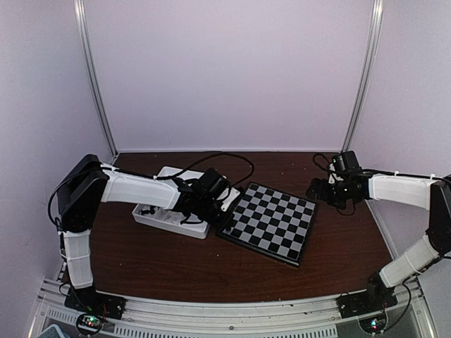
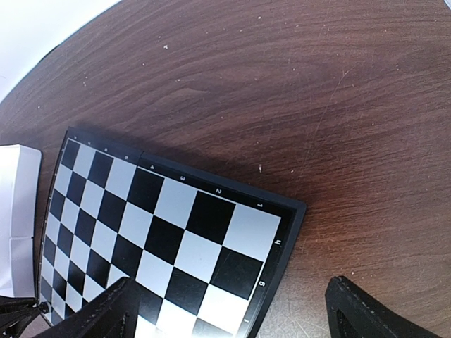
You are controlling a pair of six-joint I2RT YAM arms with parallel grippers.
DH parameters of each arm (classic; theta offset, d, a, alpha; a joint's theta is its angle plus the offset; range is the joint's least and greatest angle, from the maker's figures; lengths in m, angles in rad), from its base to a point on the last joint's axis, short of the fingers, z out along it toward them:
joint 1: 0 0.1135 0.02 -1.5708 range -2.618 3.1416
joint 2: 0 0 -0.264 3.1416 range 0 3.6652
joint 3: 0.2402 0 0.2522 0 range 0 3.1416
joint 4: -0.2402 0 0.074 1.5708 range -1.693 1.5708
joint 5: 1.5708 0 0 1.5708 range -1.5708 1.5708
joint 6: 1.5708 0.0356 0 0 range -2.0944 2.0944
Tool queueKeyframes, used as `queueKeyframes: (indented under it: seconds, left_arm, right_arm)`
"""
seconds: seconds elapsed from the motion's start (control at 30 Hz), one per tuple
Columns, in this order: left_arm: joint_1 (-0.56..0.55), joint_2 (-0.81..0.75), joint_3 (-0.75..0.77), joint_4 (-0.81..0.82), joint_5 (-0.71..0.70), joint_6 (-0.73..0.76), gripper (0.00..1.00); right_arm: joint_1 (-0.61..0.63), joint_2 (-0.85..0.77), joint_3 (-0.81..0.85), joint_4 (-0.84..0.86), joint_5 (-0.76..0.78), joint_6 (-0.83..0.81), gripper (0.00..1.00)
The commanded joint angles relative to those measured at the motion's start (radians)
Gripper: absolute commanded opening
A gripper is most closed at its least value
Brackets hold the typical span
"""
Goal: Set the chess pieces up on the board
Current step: Place the chess piece on the chessboard.
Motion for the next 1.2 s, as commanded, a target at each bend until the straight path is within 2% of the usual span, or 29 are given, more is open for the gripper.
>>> queueKeyframes:
  seconds: [0.0,0.43,0.63,0.87,1.07,1.17]
  left_arm:
    - [-0.011,-0.003,-0.015,0.002,-0.020,0.017,0.12]
    - [-0.014,-0.019,-0.029,-0.003,-0.040,0.022,0.15]
    - [-0.020,-0.030,-0.027,-0.006,-0.047,0.028,0.34]
    - [-0.029,-0.087,-0.021,-0.018,-0.069,0.035,0.47]
    - [-0.032,-0.177,-0.044,-0.048,-0.148,0.033,0.50]
    - [-0.032,-0.227,-0.067,-0.069,-0.203,0.015,0.55]
  right_arm:
    - [-0.005,-0.009,-0.013,0.014,0.011,-0.001,0.95]
    - [-0.005,-0.016,-0.022,0.016,0.015,0.001,0.95]
    - [-0.005,-0.016,-0.021,0.019,0.009,0.000,0.95]
    - [-0.005,-0.028,-0.015,0.011,0.011,-0.007,0.95]
    - [-0.005,-0.036,-0.017,0.017,0.005,-0.001,0.95]
    - [-0.005,-0.038,-0.020,0.026,-0.003,-0.005,0.95]
